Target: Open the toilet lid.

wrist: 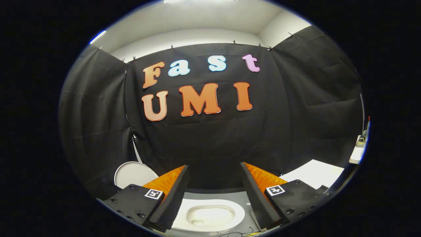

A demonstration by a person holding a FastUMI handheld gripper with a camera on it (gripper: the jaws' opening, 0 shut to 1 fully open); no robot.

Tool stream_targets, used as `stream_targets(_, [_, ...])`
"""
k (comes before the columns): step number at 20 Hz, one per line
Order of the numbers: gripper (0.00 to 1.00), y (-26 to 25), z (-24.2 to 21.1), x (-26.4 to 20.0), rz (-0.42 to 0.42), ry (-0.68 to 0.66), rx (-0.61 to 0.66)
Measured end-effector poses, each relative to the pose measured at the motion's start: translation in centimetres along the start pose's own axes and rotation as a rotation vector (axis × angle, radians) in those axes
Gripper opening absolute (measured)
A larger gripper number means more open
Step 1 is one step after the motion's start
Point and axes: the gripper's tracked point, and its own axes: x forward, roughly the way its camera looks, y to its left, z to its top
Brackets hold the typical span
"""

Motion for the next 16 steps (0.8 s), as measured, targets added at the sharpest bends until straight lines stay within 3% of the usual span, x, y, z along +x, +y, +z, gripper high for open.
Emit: stream_targets(16, [0.98,-0.08,-0.23,0.27,0.001,-0.004,0.0])
